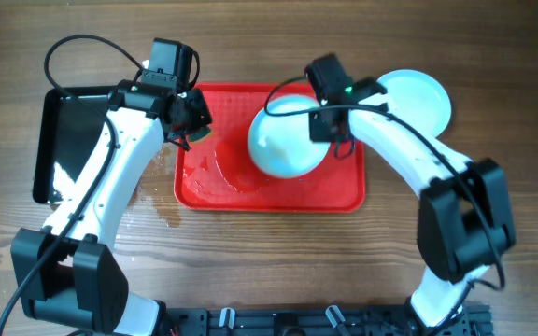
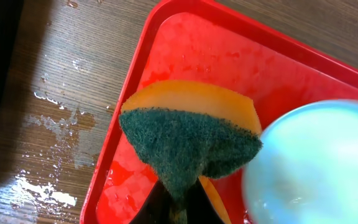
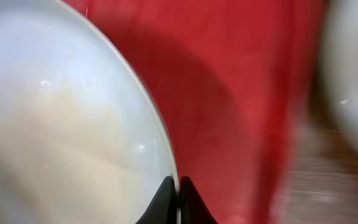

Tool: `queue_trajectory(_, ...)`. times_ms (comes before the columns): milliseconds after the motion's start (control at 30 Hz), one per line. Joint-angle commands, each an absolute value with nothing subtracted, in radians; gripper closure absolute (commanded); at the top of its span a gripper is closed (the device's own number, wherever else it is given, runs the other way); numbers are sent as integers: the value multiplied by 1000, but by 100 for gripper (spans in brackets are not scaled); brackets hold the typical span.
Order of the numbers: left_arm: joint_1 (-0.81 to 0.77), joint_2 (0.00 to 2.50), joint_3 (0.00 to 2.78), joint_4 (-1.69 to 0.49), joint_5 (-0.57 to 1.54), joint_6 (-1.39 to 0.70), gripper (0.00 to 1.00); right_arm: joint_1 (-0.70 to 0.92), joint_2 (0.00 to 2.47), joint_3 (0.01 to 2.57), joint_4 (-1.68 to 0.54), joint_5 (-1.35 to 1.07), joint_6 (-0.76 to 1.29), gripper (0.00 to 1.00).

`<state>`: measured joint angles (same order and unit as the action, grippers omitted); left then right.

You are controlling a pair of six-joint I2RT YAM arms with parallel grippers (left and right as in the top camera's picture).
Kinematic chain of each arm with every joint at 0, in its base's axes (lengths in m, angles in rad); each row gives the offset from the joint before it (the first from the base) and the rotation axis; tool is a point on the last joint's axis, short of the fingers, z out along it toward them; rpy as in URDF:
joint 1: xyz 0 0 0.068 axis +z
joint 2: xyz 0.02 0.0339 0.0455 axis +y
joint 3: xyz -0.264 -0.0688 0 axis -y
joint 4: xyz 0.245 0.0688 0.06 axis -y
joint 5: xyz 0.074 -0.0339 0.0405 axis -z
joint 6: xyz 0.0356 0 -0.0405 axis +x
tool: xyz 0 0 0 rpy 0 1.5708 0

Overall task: Clean dirty plates on tray and stack at the side
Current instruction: 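Lift the plate with the right gripper and stack it on the side plates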

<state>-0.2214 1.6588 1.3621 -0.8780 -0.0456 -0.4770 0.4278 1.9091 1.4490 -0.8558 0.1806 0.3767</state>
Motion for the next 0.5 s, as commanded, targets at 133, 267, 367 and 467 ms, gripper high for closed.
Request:
queue_trajectory(133, -220, 1669, 1354, -867, -33, -472, 96, 493, 1784, 1513, -864, 702, 340, 96)
queue_trajectory(267, -221, 1669, 1354, -863, -33, -472, 96, 573, 1782, 1513, -857, 902, 340, 96)
queue_trajectory(367, -221, 1669, 1354, -859, -33, -472, 96, 634, 1782, 1513, -841, 1043, 340, 96)
queue_trajectory(467, -220, 1669, 1354, -857, -33, -472, 96, 704, 1782, 1513, -811, 1214, 340, 96)
